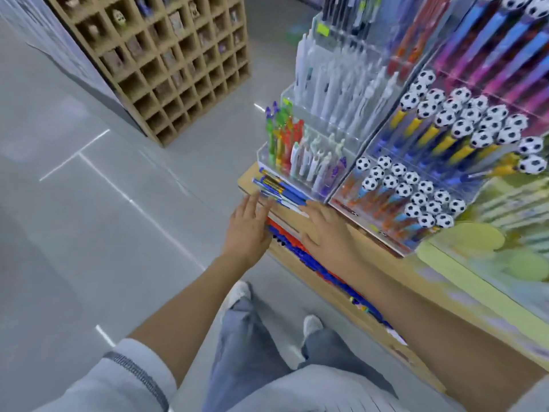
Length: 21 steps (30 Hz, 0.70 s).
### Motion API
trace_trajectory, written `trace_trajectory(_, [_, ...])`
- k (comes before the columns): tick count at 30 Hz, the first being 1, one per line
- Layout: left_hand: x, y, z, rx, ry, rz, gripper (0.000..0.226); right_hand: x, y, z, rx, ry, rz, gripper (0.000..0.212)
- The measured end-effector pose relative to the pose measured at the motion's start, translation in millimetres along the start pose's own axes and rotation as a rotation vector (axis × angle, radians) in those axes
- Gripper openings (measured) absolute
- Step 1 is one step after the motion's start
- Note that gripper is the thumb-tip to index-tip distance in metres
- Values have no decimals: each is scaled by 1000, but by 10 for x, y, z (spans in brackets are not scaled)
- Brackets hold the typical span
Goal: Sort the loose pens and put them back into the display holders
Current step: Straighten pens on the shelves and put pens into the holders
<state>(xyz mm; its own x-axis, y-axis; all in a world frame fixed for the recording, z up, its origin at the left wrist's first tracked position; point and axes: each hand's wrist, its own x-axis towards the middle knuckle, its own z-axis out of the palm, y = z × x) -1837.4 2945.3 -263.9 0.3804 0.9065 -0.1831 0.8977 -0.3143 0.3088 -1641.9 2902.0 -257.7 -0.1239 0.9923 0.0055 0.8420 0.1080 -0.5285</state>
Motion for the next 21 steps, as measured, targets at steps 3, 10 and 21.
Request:
trace_trajectory(3, [237, -377, -64, 33, -59, 161, 70, 222, -194, 239, -54, 75, 125, 58])
trace_trajectory(10, [524, -717, -167, 61, -77, 409, 71, 411, -395, 502, -259, 114, 358, 54])
trace_trajectory(21, [955, -781, -174, 7, 74, 443, 35, 481, -402, 563, -221, 251, 379, 34])
